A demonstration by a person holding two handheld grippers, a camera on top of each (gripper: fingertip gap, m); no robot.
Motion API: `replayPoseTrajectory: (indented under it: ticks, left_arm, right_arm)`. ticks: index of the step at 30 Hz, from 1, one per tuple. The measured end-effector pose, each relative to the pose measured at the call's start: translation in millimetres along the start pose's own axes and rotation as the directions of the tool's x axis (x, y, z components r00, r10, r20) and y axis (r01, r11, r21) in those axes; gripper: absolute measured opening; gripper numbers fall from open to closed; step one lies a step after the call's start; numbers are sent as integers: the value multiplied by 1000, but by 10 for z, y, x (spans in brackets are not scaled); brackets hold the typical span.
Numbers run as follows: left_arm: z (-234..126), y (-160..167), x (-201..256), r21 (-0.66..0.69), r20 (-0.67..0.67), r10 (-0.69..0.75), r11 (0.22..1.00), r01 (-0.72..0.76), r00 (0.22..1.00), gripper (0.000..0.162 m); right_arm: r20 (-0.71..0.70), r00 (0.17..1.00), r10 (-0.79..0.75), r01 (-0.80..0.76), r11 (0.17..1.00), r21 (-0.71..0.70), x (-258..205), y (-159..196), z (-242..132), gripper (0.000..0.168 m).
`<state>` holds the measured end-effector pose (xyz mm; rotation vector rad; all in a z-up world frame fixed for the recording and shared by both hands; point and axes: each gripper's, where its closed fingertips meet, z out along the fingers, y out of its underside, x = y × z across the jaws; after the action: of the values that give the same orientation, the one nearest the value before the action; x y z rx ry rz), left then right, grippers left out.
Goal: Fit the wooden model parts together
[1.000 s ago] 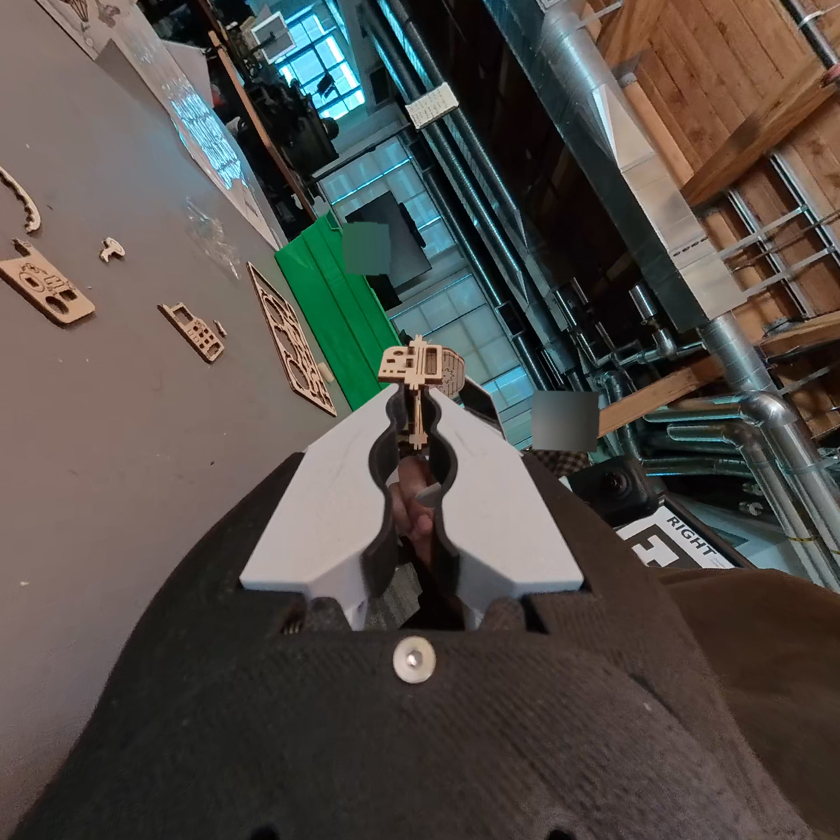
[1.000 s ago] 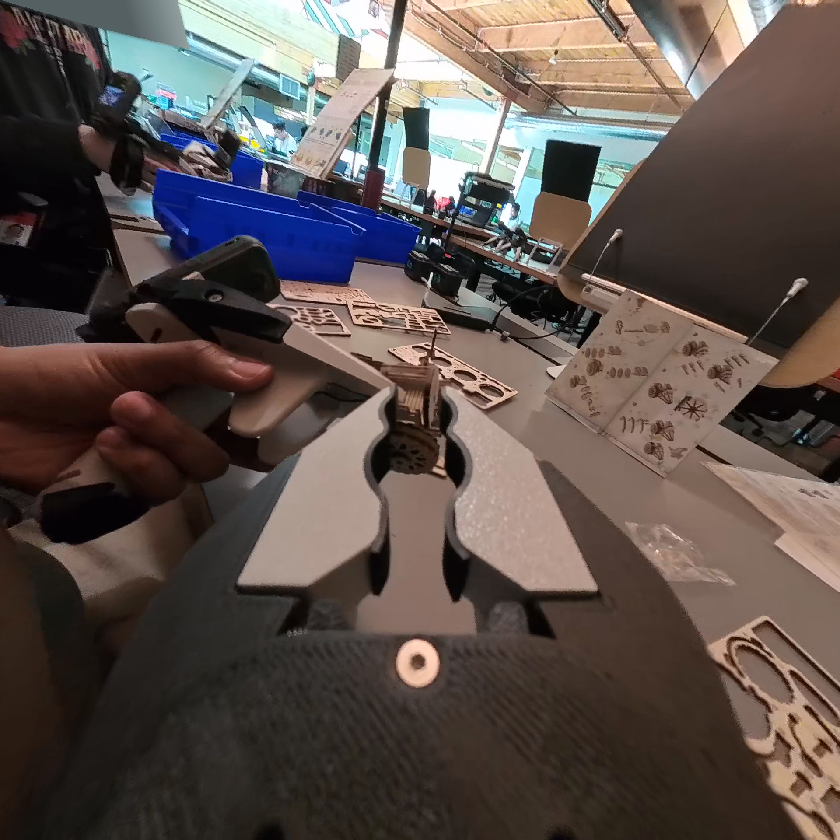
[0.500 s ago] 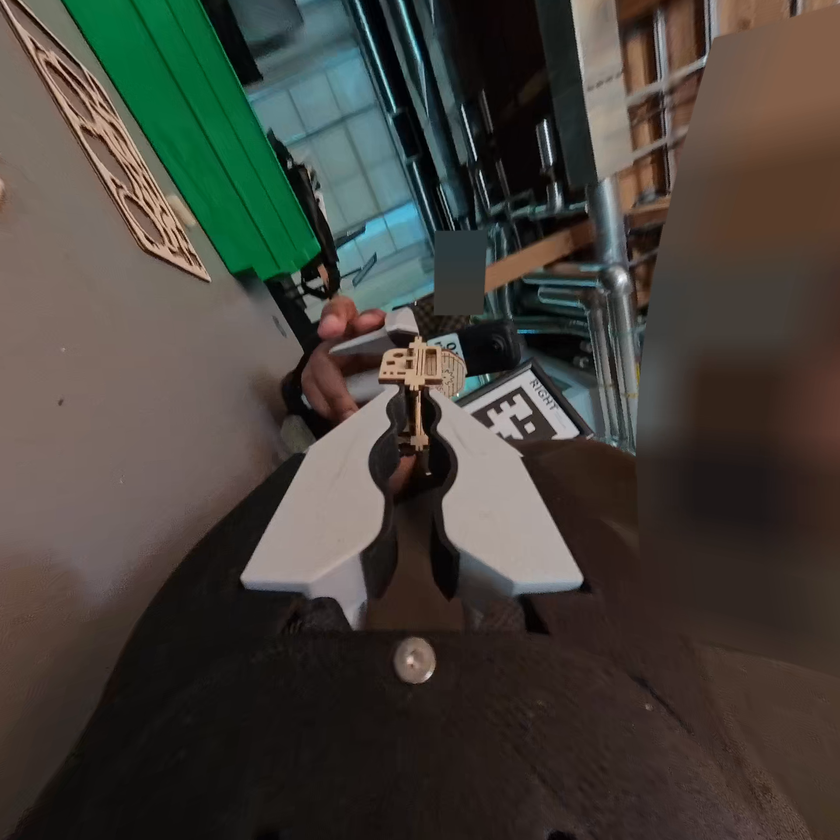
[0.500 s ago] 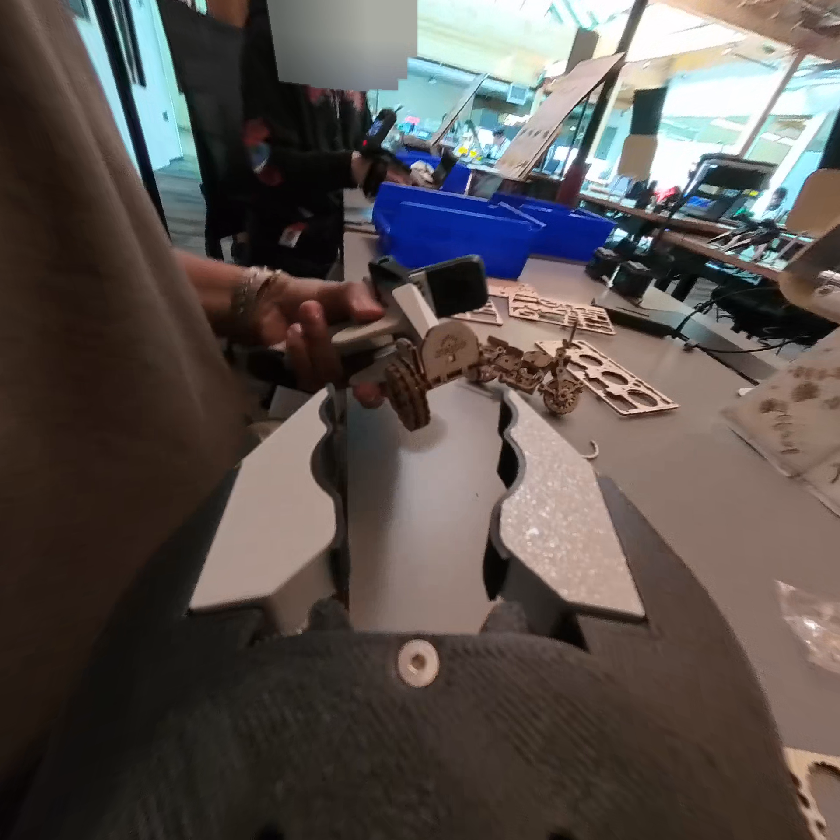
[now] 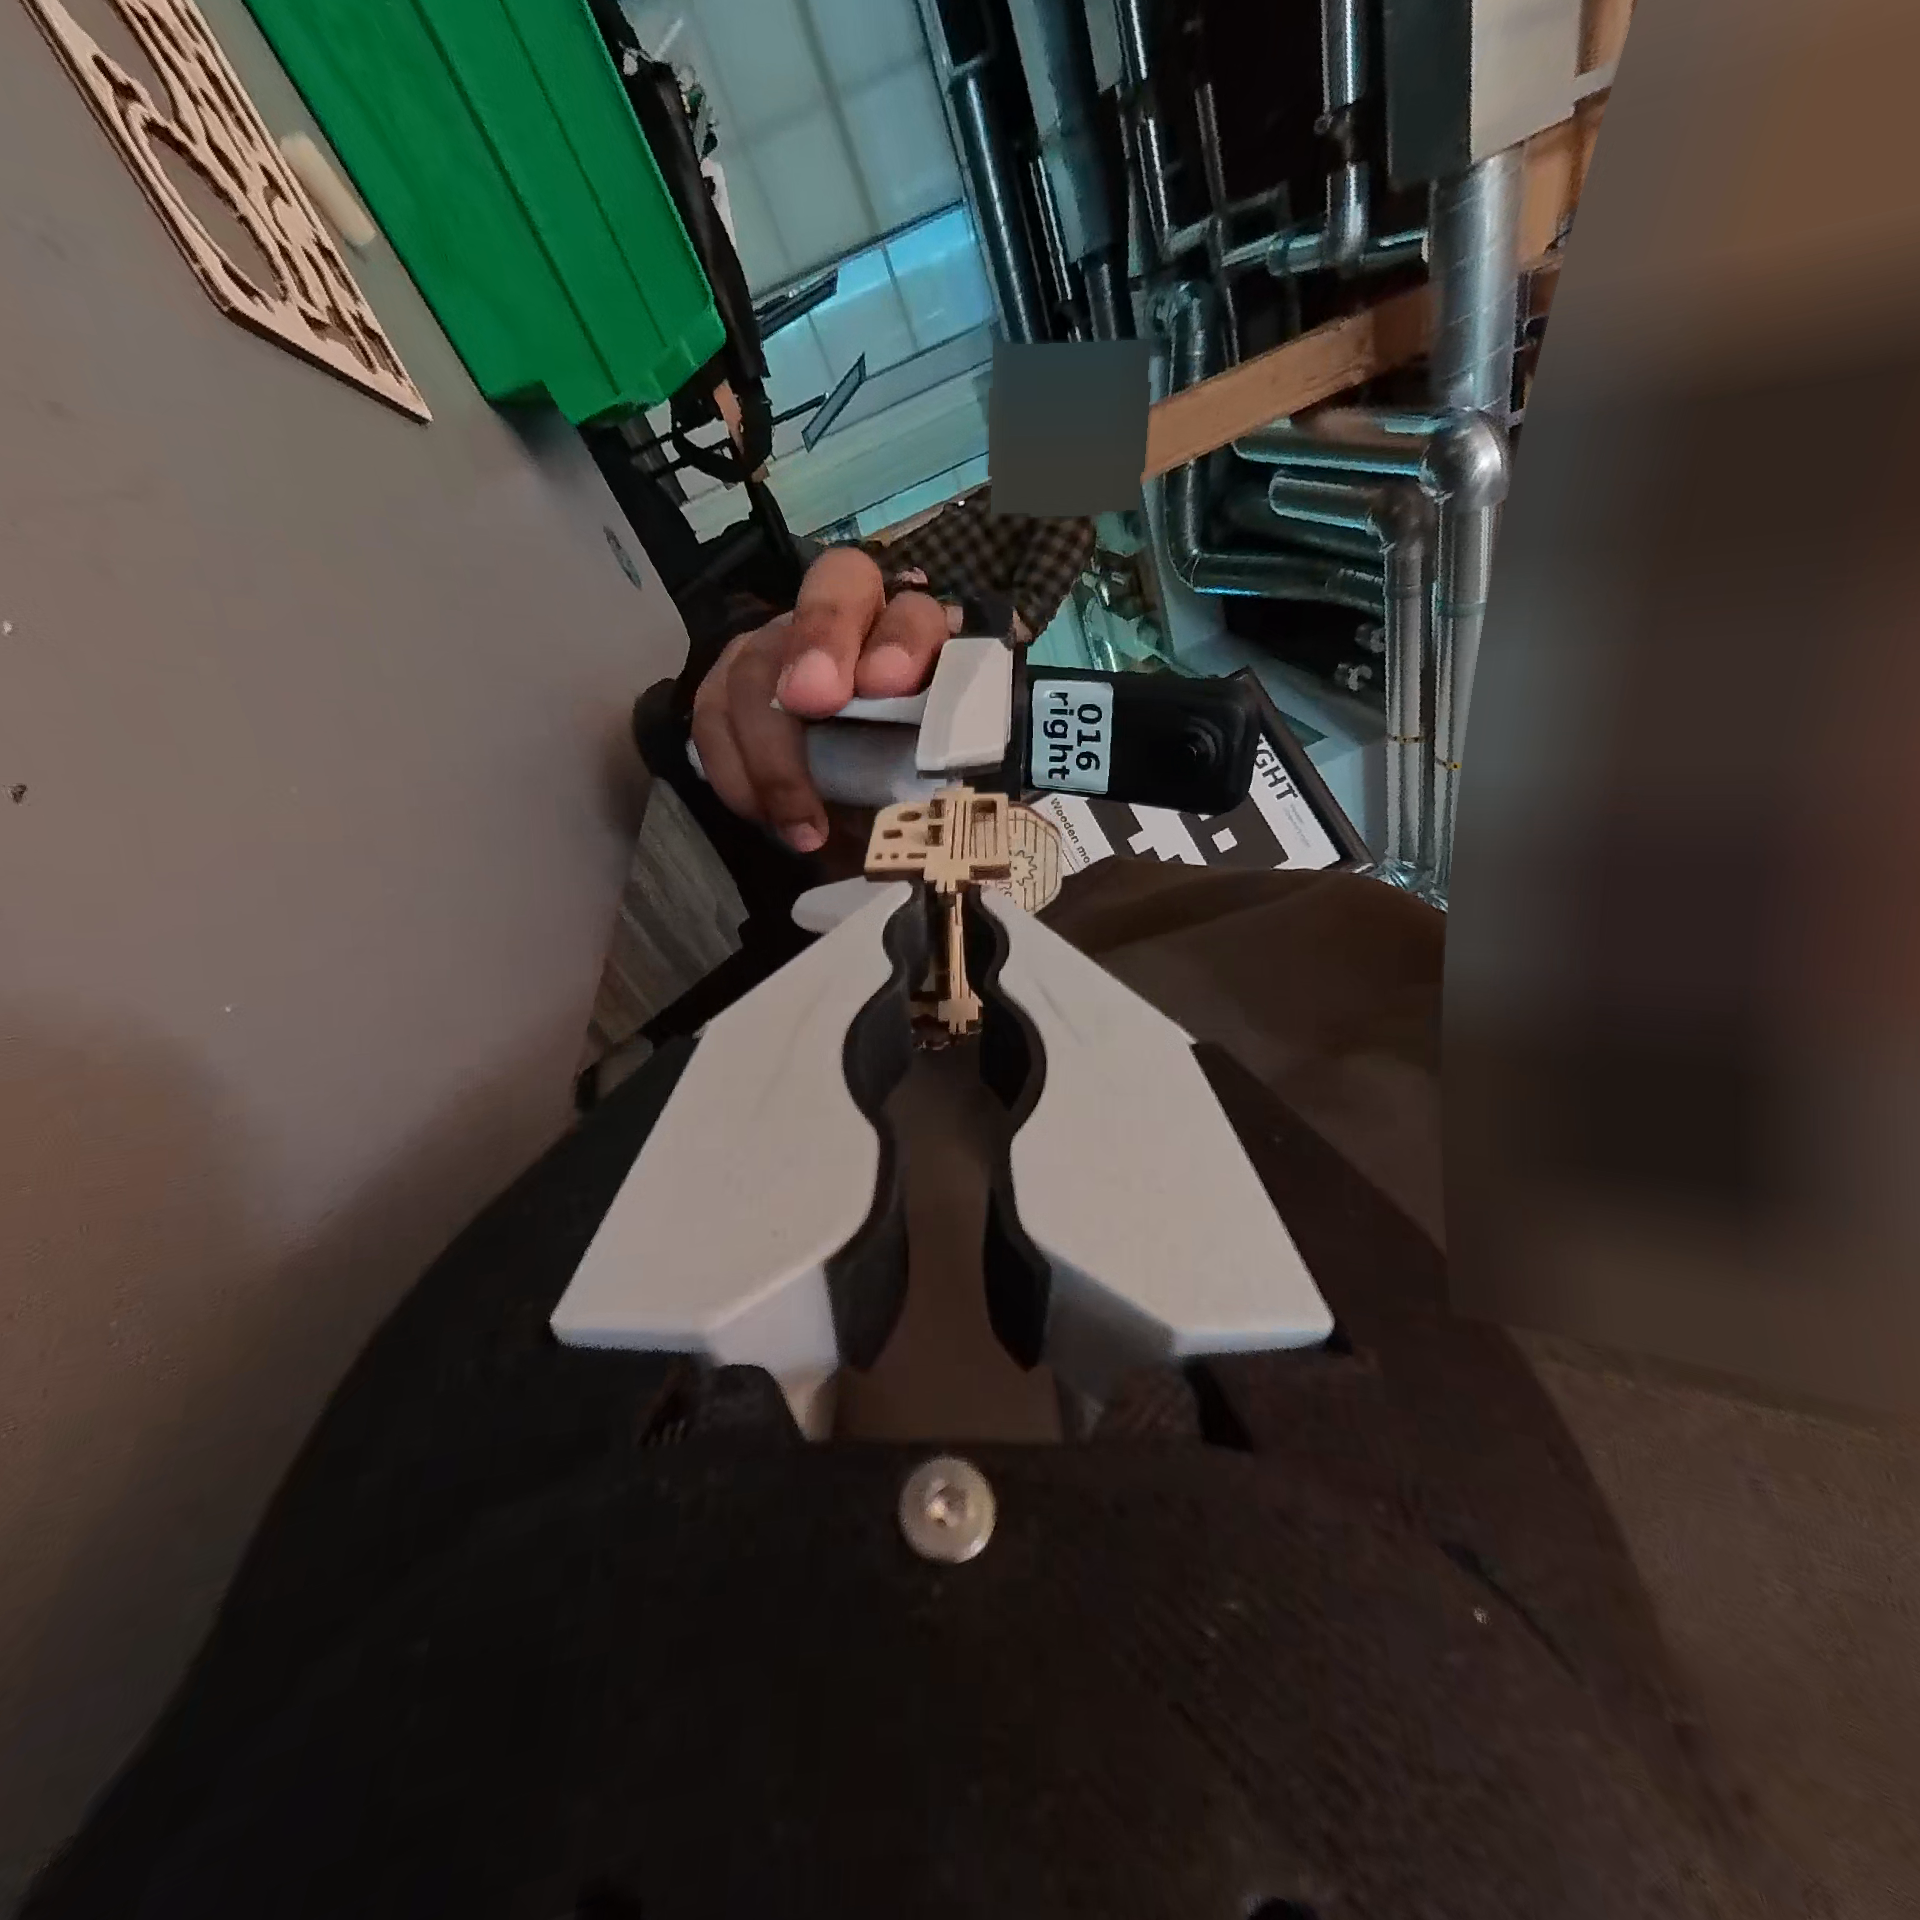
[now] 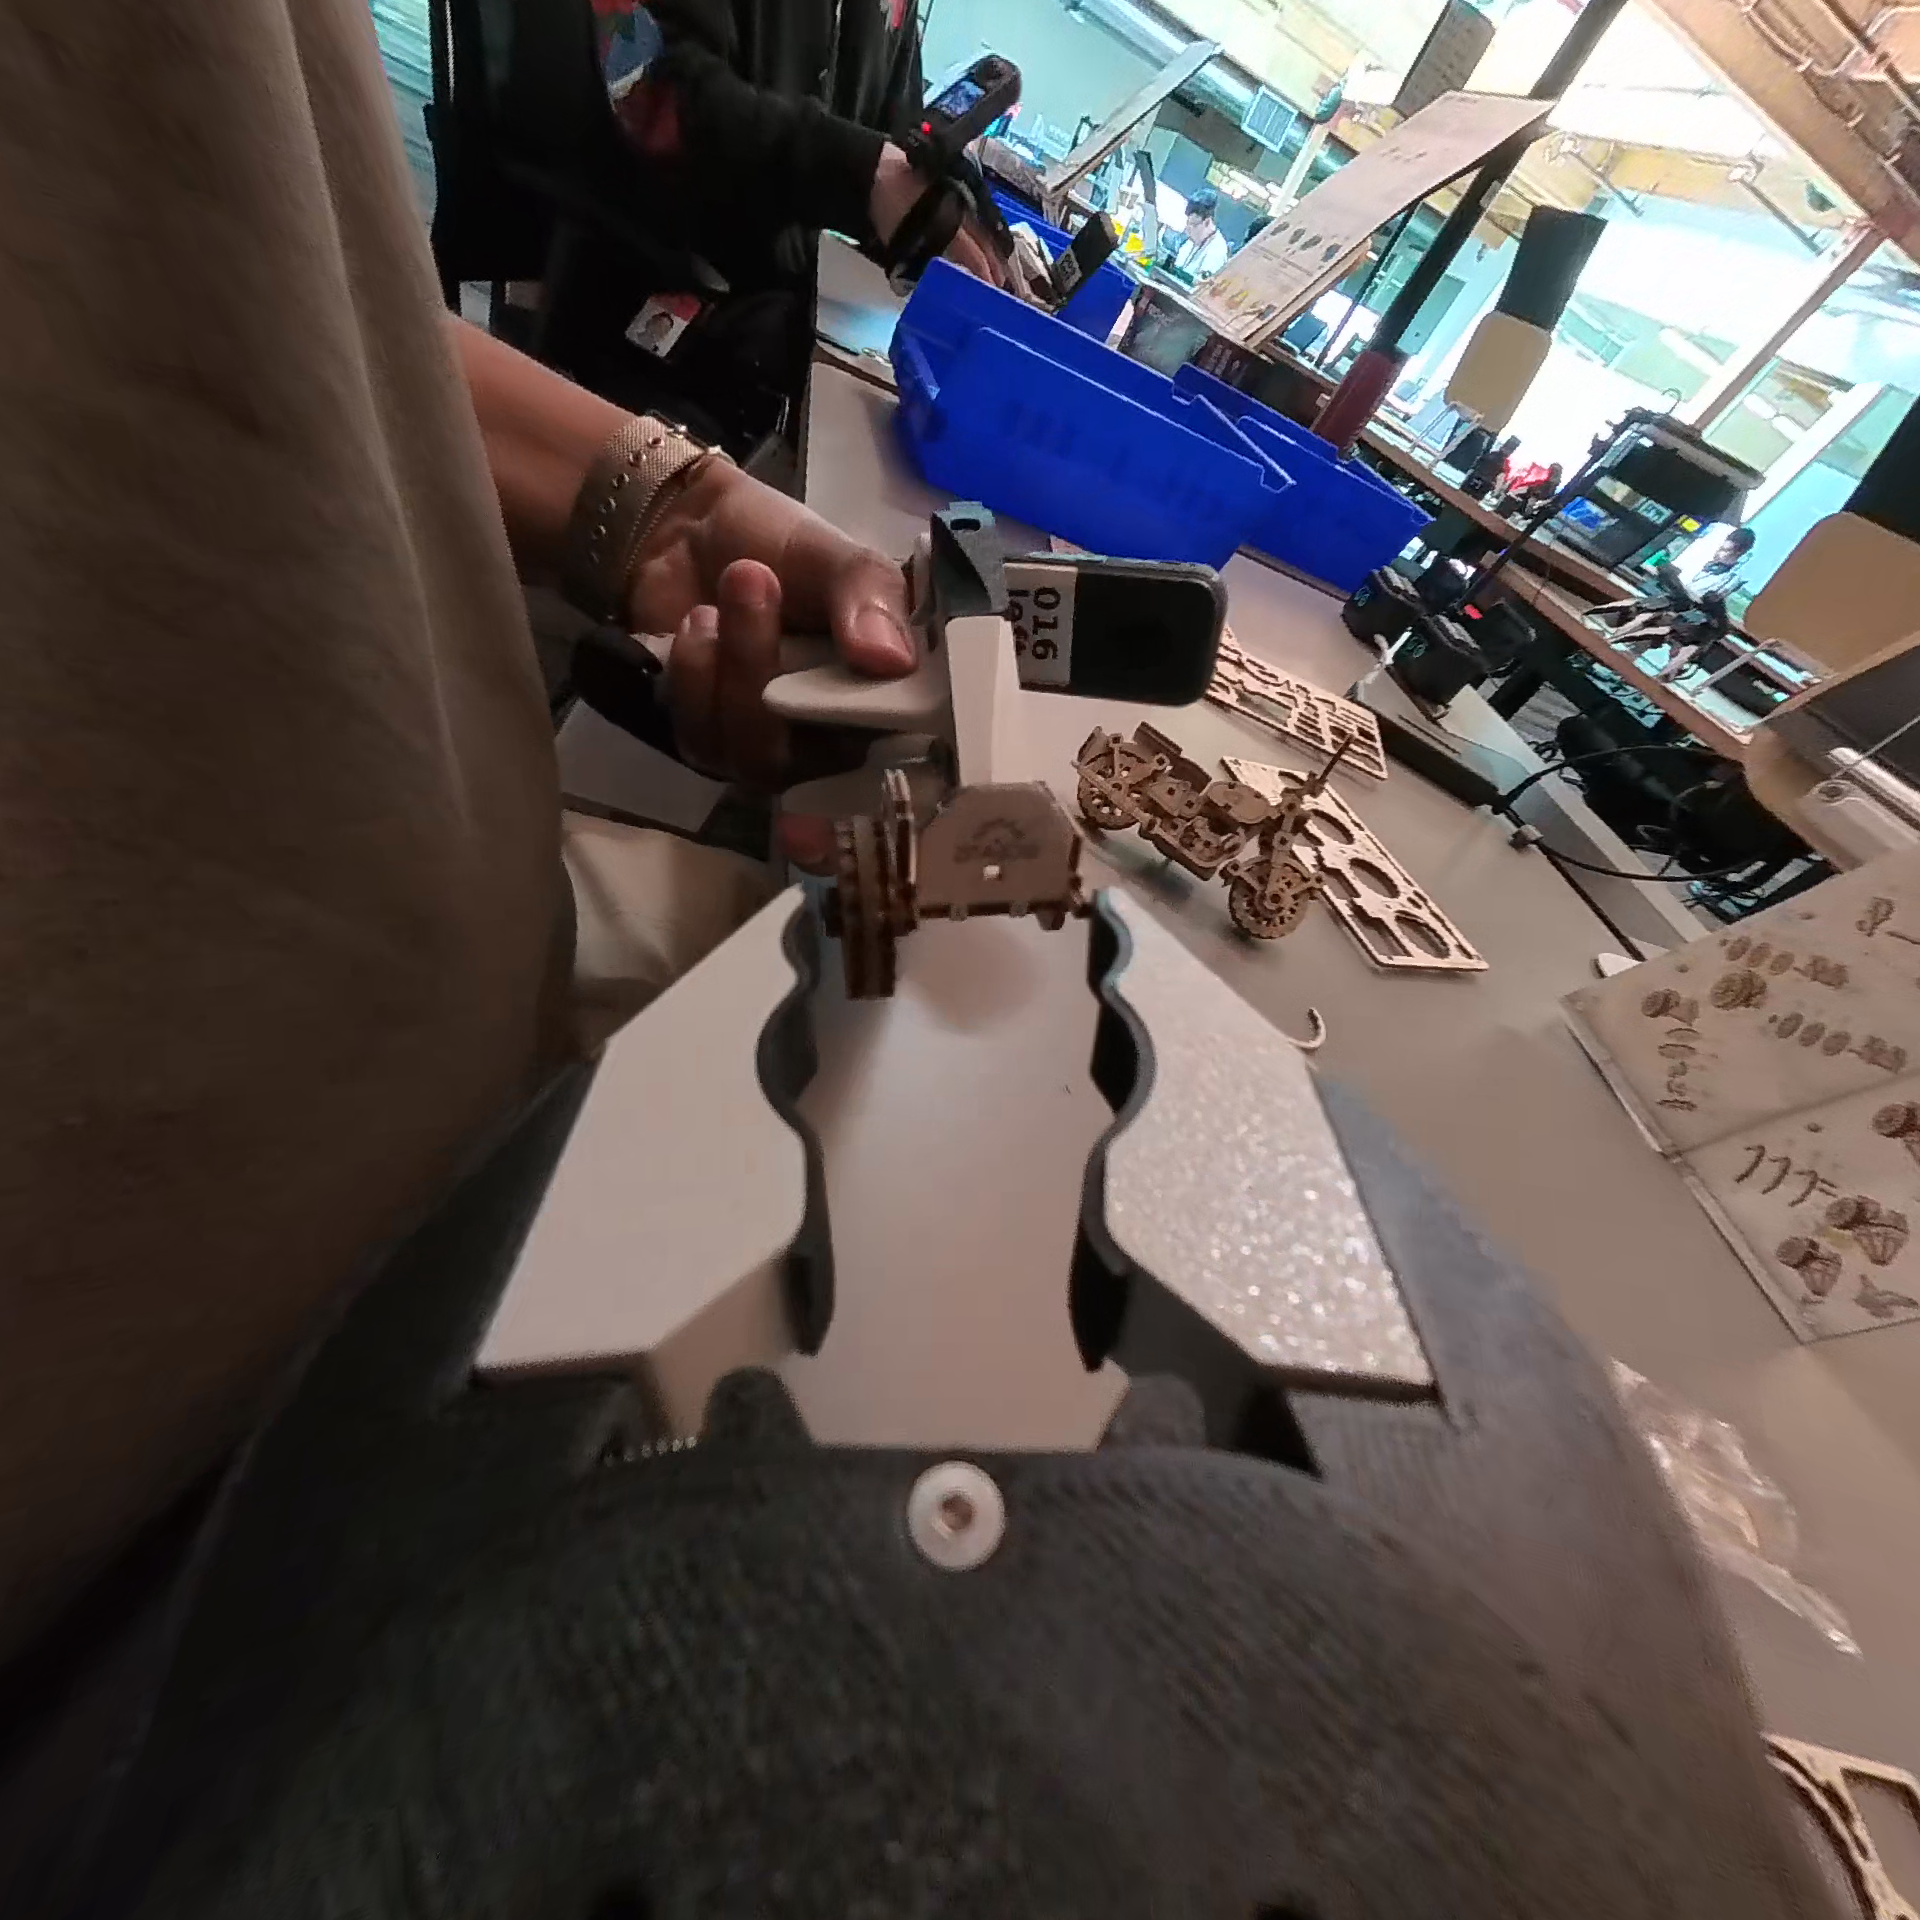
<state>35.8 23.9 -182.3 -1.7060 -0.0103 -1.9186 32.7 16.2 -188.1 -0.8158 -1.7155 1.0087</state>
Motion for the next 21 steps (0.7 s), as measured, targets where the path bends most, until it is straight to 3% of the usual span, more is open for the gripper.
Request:
replayPoseTrajectory:
  ticks: [6, 10, 13, 18, 21]
  left_arm:
    - [8, -9, -3, 7, 13, 14, 1000, -14, 1000, 2]
    - [-20, -65, -8, 30, 40, 45, 998, -47, 998, 32]
    - [-73, -179, 41, 68, 90, 166, 983, -172, 982, 49]
    - [-84, -284, 131, 69, 251, 464, 867, -494, 850, 72]
    - [-11, -223, 116, -25, 333, 620, 759, -651, 710, 70]
  right_arm:
    - [8, 1000, 8, -8, 1000, 9, 1, -1, -10, 48]
    - [-14, 998, 53, -53, 998, 27, 81, -4, -32, 48]
    - [-13, 991, 132, -131, 989, 65, 157, -39, -76, 48]
    - [58, 946, 320, -325, 937, 129, 221, -97, -129, 48]
    - [98, 918, 383, -394, 907, 148, 227, -134, -143, 48]
